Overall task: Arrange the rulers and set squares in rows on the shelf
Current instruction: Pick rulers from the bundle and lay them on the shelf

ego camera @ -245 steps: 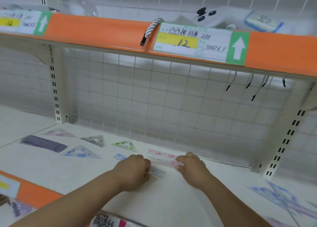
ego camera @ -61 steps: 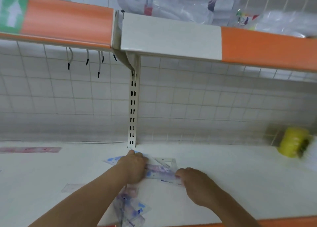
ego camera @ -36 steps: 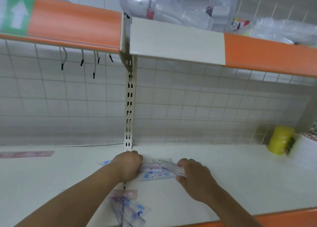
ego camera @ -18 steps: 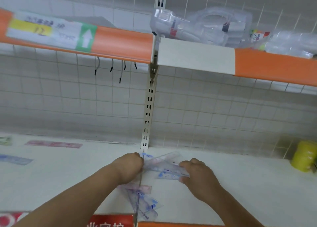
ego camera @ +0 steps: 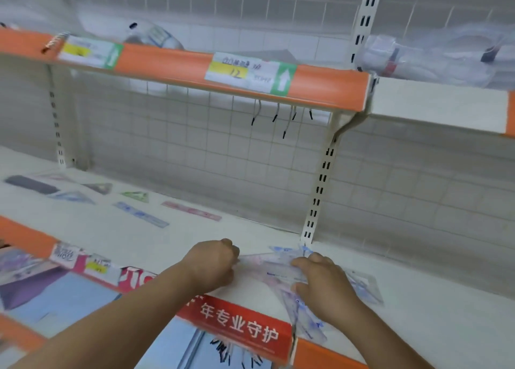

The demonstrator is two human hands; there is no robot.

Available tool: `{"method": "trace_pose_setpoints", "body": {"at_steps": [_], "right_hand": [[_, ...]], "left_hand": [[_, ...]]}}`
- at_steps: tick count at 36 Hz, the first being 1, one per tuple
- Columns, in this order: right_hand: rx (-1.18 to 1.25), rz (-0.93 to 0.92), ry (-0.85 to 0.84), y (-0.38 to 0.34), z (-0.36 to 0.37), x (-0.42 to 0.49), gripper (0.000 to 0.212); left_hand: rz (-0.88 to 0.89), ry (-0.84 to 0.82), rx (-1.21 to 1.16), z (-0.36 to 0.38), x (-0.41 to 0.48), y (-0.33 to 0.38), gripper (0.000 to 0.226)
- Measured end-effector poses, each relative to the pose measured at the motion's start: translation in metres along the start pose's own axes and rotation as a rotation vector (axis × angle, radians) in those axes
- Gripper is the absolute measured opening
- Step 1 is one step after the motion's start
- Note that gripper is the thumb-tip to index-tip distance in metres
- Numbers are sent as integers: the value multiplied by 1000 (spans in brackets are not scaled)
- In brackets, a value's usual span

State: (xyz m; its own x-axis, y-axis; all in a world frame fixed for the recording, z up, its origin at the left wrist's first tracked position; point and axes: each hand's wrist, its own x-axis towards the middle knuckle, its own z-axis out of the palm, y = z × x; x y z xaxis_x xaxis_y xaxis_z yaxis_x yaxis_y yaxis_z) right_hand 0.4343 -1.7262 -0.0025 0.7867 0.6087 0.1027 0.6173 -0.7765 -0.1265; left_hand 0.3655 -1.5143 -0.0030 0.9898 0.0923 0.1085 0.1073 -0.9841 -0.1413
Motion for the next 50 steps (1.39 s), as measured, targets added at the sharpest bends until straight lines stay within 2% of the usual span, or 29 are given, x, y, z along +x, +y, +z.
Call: {"method": "trace_pose_setpoints", "body": {"at_steps": [9, 27, 32, 37, 44, 50], "right_hand": [[36, -46, 24, -70, 3, 10, 45], [84, -159, 37, -283, 28, 22, 44], [70, -197, 25, -330, 37, 31, 41], [66, -238, 19, -368, 40, 48, 42], [75, -300, 20, -410, 42, 86, 45], [83, -325, 43, -438, 46, 138, 46]], "left_hand": [[-170, 56, -16, 2, -51, -79, 27], [-272, 87, -8, 11, -198, -263, 23], [-302, 115, -26, 18, -228, -305, 12], [-340, 116, -51, 16, -245, -340, 25], [-422, 87, -29, 22, -245, -388, 6], [-443, 85, 7, 29, -224, -435, 11]]}}
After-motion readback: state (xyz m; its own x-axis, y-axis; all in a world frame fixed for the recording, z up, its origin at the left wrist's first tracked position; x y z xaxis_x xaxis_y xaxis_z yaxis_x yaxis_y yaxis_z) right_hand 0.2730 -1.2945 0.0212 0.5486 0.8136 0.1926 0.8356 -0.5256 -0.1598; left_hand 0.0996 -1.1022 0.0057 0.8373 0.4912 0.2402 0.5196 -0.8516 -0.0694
